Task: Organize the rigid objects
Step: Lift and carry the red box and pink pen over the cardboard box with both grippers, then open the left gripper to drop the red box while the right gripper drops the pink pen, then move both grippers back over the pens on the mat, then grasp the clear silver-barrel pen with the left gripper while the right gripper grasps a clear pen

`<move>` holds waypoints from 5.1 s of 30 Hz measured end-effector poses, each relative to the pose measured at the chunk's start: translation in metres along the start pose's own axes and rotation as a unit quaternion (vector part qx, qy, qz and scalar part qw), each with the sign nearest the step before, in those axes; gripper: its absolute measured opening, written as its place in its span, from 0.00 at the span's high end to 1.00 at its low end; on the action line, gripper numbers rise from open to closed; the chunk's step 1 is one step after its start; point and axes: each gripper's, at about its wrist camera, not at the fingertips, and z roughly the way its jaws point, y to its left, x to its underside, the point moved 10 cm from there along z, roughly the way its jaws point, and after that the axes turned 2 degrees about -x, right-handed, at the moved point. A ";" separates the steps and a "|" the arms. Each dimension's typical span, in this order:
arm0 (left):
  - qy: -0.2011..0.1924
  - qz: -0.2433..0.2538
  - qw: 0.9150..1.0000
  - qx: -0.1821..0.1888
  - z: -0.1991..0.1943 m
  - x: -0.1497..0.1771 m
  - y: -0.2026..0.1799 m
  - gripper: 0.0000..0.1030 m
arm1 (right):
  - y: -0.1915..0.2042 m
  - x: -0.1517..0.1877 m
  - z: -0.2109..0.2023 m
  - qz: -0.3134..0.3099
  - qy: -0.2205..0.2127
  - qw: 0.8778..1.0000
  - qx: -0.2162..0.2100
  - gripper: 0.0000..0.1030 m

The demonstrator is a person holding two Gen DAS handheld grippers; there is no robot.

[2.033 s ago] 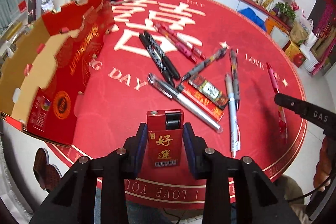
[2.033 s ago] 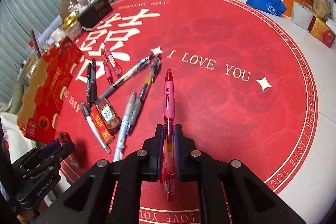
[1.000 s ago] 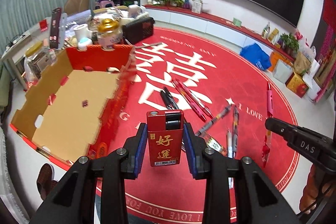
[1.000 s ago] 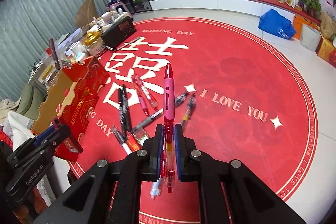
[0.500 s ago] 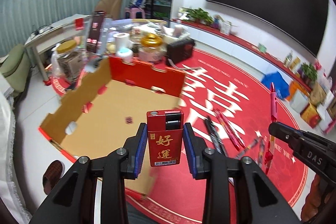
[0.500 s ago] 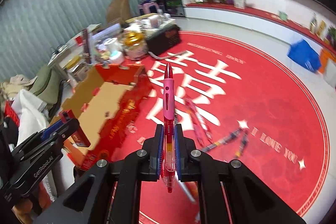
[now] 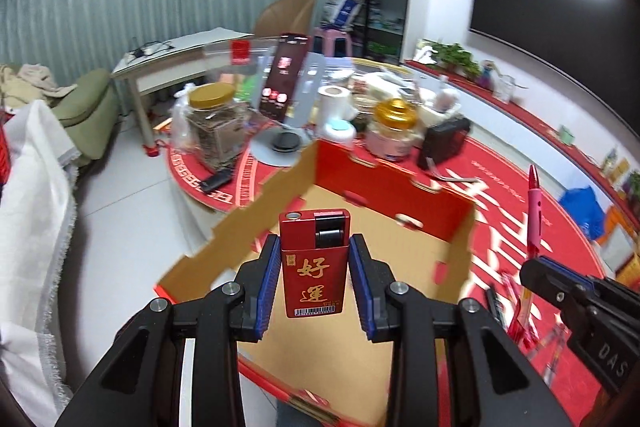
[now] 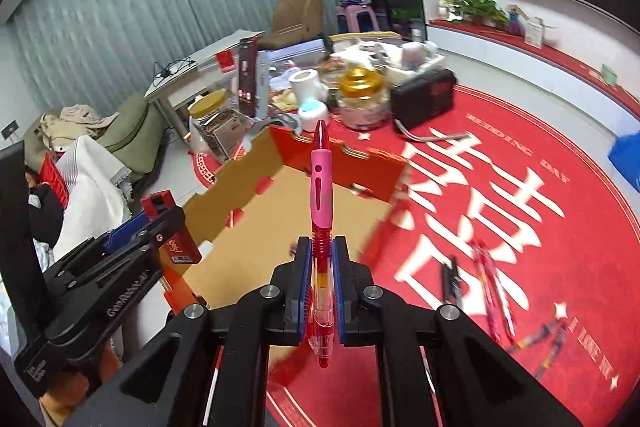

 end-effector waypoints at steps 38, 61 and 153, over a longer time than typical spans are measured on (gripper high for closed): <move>0.120 0.023 0.992 -0.029 0.121 0.021 -0.005 0.19 | -0.014 -0.012 0.104 -0.029 0.052 0.996 0.066 0.52; 0.088 0.117 0.982 0.118 0.007 0.103 -0.163 0.00 | -0.218 0.144 -0.067 0.270 0.043 0.953 0.131 0.01; 0.139 0.195 0.960 0.144 0.009 0.226 -0.226 0.31 | -0.235 0.184 -0.061 0.204 0.090 0.961 0.164 1.00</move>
